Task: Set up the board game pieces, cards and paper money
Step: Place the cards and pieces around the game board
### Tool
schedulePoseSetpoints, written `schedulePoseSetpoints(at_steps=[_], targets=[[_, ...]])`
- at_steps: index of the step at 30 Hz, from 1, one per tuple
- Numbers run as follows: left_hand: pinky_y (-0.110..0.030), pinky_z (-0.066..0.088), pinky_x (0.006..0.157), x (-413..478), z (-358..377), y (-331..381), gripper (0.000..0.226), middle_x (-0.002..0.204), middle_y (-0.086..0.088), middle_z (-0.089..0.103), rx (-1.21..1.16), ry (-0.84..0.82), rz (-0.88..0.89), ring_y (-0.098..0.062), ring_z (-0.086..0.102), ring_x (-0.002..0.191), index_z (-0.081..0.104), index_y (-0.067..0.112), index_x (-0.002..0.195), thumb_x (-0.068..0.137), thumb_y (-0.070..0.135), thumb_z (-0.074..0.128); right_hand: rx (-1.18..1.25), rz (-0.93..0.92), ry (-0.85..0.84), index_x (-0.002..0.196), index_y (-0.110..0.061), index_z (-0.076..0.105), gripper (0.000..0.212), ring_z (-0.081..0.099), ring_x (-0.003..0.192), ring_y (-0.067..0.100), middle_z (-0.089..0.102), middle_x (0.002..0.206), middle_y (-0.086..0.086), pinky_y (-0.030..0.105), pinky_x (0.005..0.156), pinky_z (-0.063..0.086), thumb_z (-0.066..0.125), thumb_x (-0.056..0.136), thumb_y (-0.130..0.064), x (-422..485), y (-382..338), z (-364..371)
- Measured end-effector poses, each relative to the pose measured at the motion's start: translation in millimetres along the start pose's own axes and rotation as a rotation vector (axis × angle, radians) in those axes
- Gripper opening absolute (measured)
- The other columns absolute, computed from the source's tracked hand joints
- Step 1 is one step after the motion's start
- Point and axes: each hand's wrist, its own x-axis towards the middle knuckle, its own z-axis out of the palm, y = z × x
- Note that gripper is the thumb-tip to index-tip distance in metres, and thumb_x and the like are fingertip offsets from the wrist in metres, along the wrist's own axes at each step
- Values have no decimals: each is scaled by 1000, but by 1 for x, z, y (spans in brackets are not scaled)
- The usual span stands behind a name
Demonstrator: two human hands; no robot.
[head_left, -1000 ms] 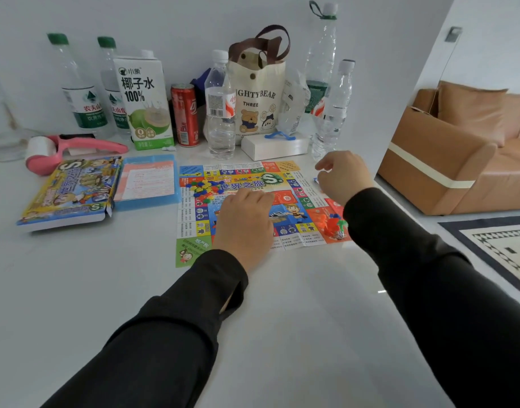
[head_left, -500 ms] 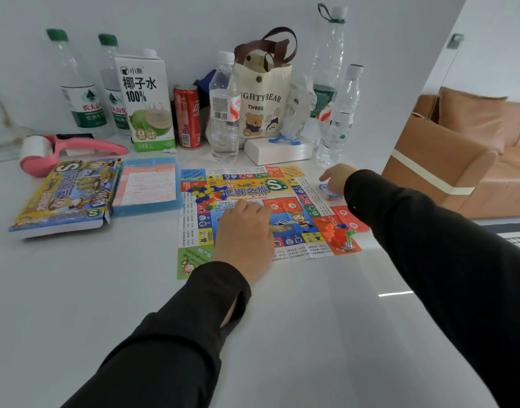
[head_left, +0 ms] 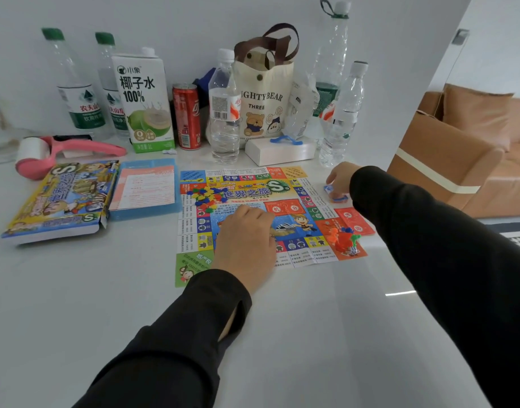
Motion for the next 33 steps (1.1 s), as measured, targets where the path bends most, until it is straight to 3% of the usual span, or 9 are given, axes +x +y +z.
schedulePoseSetpoints(at_steps=[12,26,33], targets=[[-27,31,103,1,1,0,38,127,3,53,12,-22,-3,-14,39,120,49,15,130,93,19,40,2,43,7,124,0,54,45,53,114,29,57,124,16,36,98,40,67,83,-15,16,4,2],[-24,30,101,1,2,-1,37,125,4,54,-20,-23,-9,-12,39,119,51,15,129,94,18,39,-47,57,-98,127,5,48,47,49,119,30,52,129,18,34,100,36,59,90,-21,11,0,2],[-23,30,98,2,4,-2,36,122,5,55,-49,-20,-21,-11,39,117,53,15,126,94,18,39,8,53,-48,126,3,50,51,49,98,25,55,125,16,33,98,37,63,86,-26,13,4,3]])
